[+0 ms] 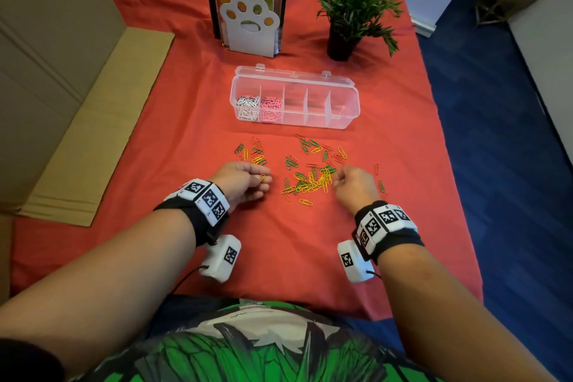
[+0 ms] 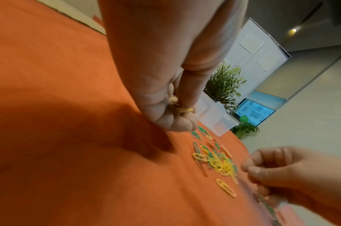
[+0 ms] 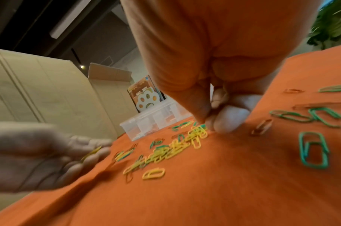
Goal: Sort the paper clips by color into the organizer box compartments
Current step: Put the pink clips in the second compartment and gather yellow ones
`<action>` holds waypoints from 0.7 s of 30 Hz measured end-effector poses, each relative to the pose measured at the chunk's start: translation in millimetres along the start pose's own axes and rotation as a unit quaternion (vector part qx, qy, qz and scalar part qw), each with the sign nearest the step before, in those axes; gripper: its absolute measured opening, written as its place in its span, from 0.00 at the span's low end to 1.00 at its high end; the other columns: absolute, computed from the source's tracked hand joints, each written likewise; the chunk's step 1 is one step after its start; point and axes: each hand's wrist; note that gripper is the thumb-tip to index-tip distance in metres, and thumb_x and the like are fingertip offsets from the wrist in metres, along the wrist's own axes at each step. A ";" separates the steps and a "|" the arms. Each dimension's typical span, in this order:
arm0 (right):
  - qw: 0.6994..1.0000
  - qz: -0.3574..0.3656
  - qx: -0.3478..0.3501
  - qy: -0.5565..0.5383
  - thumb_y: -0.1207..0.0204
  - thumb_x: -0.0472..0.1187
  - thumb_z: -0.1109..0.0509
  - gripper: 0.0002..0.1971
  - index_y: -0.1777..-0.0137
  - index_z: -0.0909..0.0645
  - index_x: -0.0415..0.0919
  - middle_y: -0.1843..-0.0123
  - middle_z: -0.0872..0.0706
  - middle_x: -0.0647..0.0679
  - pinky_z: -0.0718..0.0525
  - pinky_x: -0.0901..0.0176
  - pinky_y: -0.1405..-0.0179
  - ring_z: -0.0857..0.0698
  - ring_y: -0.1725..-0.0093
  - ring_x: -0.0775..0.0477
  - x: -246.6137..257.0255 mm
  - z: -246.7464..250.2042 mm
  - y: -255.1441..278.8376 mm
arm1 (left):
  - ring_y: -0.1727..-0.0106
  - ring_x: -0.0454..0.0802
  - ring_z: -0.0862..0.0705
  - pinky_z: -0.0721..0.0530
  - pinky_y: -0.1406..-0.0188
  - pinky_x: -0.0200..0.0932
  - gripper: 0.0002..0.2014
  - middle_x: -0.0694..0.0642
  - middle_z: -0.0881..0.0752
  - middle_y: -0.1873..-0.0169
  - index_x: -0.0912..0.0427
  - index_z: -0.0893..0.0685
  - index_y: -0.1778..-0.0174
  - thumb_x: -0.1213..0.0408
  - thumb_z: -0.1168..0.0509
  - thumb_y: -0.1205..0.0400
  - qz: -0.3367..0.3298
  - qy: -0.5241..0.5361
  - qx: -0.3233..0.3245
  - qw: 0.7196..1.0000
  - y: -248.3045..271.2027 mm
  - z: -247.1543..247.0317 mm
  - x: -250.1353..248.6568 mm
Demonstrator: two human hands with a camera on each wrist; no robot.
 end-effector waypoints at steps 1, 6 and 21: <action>1.000 0.021 0.011 0.007 0.27 0.31 0.37 0.10 0.51 0.16 0.37 0.48 0.12 0.37 0.22 0.59 0.46 0.15 0.45 0.39 0.4 -3.6 1.2 | 0.76 0.36 0.15 0.17 0.75 0.31 0.15 0.52 0.14 0.65 0.58 0.19 0.57 0.78 0.48 0.18 0.017 0.014 0.016 1.000 -0.8 -3.3 -3.0; 0.992 0.113 0.027 0.041 0.29 0.38 0.29 0.15 0.42 0.19 0.44 0.45 0.25 0.38 0.22 0.54 0.42 0.20 0.45 0.37 5.5 -28.2 8.2 | 0.77 0.38 0.15 0.16 0.75 0.33 0.08 0.48 0.12 0.77 0.56 0.19 0.58 0.67 0.42 0.18 0.061 0.075 0.037 0.995 -6.2 -15.4 -6.7; 0.998 -0.039 0.006 -0.049 0.24 0.33 0.40 0.11 0.50 0.17 0.37 0.49 0.12 0.39 0.21 0.58 0.49 0.15 0.47 0.39 -7.1 -1.0 -4.3 | 0.60 0.50 0.19 0.25 0.58 0.38 0.04 0.53 0.15 0.63 0.55 0.13 0.59 0.66 0.33 0.24 -0.184 -0.354 -0.065 0.915 -19.3 -43.6 9.2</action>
Point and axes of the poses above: each hand's wrist, its own y-axis away from the middle knuckle, its own z-axis out of the back of the hand, x = y × z
